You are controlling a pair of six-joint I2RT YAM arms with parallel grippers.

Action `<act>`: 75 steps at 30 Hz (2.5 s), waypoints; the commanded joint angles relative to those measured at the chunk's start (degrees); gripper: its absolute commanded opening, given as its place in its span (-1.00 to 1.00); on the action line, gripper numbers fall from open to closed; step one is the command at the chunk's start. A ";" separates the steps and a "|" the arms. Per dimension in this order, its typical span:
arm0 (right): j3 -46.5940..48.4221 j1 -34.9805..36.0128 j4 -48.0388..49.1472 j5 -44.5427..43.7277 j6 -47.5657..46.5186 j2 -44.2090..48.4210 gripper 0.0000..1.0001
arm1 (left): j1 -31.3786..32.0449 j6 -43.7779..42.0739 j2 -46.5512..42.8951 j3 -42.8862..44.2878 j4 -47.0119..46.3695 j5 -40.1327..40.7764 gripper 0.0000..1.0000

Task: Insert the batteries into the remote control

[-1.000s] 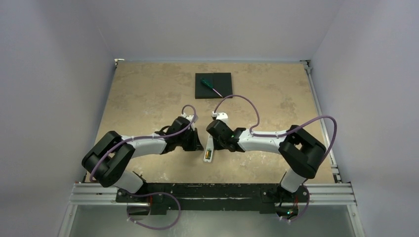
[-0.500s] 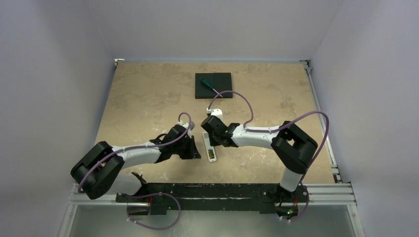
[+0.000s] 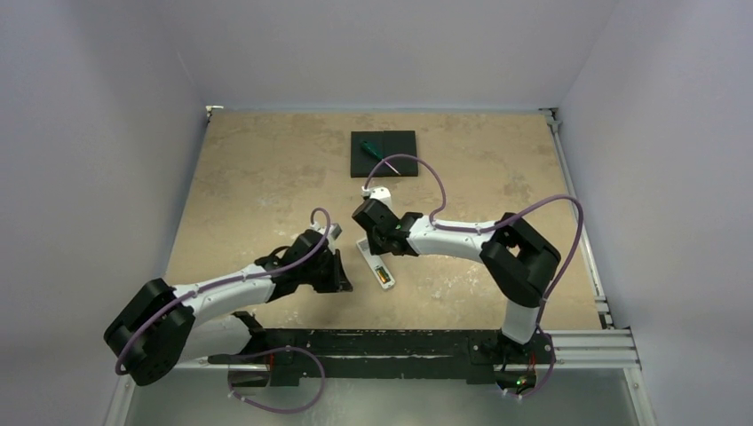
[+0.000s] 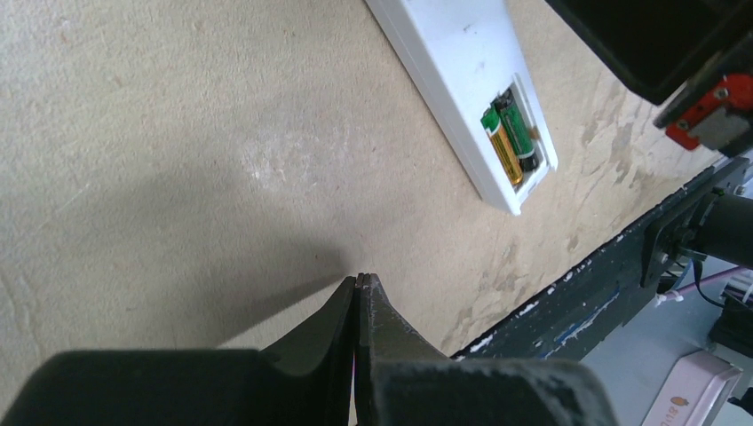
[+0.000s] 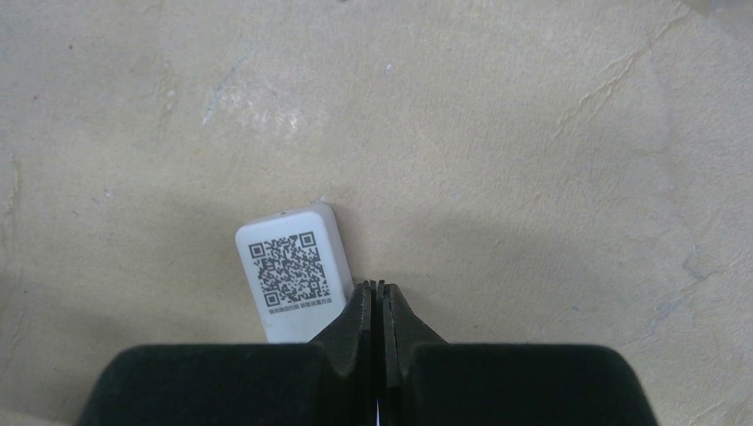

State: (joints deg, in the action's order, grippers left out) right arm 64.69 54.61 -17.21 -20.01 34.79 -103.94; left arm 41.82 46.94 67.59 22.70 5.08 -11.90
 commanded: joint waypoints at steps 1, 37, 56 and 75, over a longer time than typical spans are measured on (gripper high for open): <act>2.80 -0.34 -2.24 -2.46 -1.68 0.56 -1.00 | 0.30 0.64 -4.18 0.74 3.50 0.62 -1.00; -1.49 -16.93 -22.23 7.15 -19.80 18.84 0.28 | 0.28 -16.37 -17.09 20.99 22.51 -4.94 0.18; -2.99 -23.23 -26.38 10.40 -23.49 11.80 0.55 | 0.32 -17.97 -15.92 19.87 21.00 -8.97 0.27; -4.49 -27.73 -22.77 14.82 -25.87 6.85 0.23 | 0.30 -18.37 -16.09 19.90 20.97 -9.24 0.26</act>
State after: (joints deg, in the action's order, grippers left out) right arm 59.96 27.27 -41.47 -7.33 10.20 -95.94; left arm 41.82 30.30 51.79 42.59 27.88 -20.23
